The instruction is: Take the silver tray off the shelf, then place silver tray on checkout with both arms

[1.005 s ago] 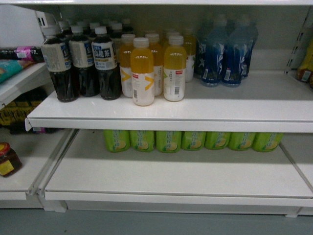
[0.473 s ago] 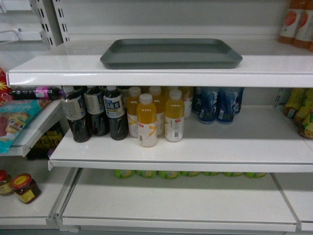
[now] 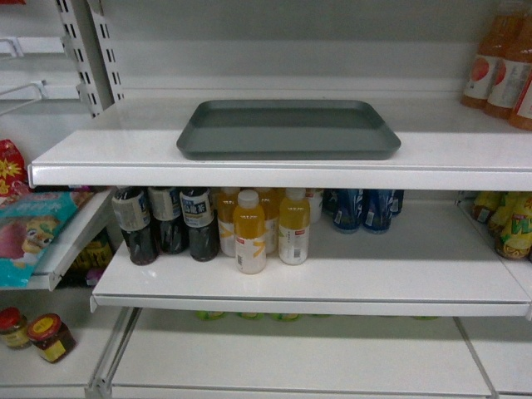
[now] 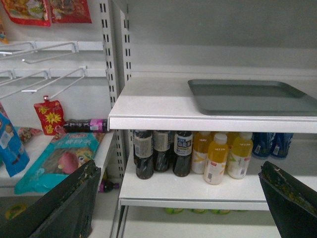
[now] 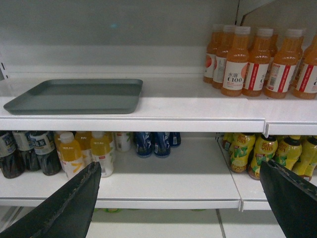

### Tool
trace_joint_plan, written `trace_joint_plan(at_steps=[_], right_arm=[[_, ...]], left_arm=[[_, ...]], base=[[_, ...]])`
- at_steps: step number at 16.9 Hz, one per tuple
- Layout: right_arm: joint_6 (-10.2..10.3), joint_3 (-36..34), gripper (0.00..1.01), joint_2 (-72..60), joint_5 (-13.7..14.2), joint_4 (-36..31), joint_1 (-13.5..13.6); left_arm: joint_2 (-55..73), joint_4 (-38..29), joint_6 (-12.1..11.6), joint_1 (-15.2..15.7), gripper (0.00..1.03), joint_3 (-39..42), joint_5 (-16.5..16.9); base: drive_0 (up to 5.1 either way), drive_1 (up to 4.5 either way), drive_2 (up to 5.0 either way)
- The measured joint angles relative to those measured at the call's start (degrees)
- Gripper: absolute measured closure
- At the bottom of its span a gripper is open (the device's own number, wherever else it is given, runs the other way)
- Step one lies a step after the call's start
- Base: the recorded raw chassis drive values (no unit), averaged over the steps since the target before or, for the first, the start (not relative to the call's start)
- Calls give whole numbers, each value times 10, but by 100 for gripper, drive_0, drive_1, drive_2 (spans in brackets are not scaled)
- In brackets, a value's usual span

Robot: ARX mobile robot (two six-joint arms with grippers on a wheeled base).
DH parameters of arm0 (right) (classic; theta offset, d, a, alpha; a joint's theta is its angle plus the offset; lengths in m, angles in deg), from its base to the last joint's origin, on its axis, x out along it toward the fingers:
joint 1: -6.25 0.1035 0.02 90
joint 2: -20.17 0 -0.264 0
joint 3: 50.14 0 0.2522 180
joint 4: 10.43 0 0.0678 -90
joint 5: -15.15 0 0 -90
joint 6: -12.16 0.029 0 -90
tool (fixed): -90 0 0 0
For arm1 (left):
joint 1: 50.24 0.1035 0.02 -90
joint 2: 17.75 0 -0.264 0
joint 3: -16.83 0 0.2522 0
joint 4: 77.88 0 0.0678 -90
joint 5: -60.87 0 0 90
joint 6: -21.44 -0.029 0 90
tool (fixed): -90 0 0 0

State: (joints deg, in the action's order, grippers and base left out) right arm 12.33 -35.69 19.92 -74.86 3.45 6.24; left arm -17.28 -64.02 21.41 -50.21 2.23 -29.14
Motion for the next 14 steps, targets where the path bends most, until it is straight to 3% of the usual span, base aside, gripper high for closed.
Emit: trace_joint_plan(at_steps=[14], right_arm=[[0,0,3,0,0,4,0]], left_arm=[[0,4,0,0,5,0,0]], base=[[0,0,0]])
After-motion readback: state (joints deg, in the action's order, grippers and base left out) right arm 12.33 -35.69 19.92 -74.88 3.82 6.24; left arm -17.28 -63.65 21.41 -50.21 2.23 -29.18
